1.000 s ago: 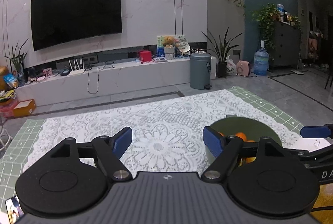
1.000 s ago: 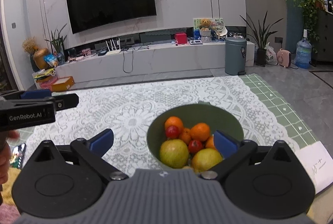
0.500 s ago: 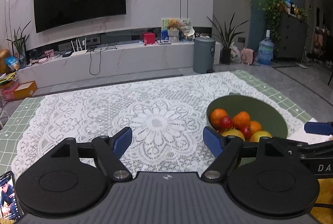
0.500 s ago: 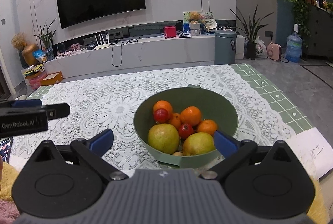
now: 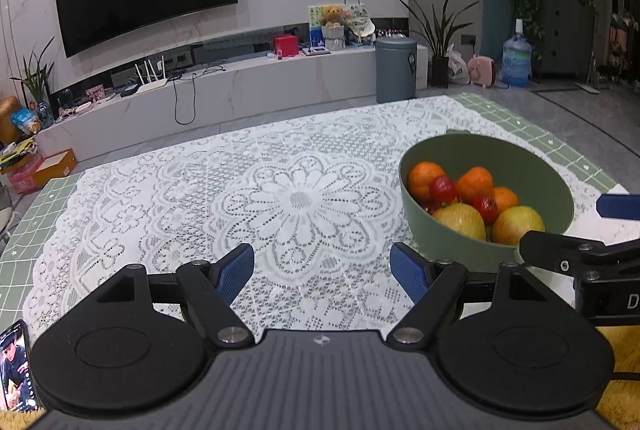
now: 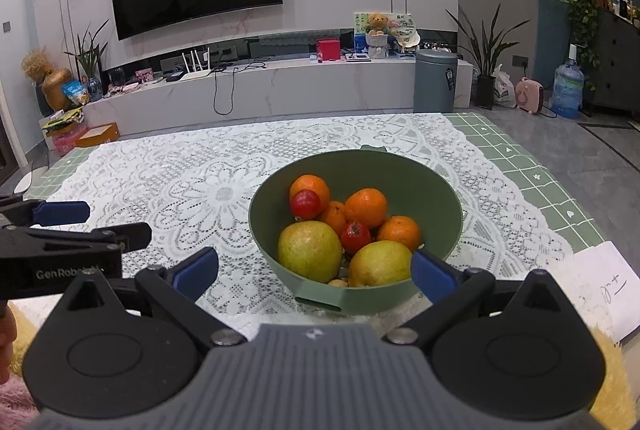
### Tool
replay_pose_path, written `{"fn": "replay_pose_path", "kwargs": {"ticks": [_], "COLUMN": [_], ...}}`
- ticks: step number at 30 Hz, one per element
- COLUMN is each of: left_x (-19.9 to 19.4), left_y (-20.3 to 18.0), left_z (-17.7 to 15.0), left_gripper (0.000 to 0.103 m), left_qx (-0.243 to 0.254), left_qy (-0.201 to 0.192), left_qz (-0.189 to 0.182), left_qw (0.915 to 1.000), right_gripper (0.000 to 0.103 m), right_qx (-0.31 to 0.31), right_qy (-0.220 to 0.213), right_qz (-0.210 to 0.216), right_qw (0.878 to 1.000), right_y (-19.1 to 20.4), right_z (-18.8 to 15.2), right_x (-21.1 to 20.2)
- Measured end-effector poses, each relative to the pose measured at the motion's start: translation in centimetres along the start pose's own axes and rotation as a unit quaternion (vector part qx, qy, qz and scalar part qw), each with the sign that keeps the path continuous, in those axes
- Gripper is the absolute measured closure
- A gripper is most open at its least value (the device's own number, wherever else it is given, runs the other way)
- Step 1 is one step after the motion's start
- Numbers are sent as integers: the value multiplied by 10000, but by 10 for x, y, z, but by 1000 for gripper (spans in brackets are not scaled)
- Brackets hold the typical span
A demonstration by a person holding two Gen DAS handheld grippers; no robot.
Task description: Organize fruits
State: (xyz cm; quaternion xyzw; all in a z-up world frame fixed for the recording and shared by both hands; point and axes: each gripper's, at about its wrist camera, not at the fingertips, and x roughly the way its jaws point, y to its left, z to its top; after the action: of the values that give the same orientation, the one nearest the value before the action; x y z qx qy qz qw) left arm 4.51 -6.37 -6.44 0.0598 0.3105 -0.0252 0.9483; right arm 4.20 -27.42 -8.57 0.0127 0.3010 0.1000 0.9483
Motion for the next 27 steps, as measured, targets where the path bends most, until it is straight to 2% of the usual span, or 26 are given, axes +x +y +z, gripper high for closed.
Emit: {"fn": "replay_pose_path", "kwargs": {"ticks": [7, 27], "left_x": [-1, -2], "left_y": [1, 3], "left_z": [-1, -2], "left_gripper": [12, 12], "left_qx": [-4, -12], "left_qy": [53, 118], "left_qz": [22, 23], "left_qw": [10000, 9999], "right_gripper": [4, 4], "right_qx": [-248, -229], "right_qy": [-24, -64], "right_qz": [-59, -41], "right_qw": [9997, 9997], "right_y": [8, 6], "right_z": [-2, -3], "right_x": [2, 1]}}
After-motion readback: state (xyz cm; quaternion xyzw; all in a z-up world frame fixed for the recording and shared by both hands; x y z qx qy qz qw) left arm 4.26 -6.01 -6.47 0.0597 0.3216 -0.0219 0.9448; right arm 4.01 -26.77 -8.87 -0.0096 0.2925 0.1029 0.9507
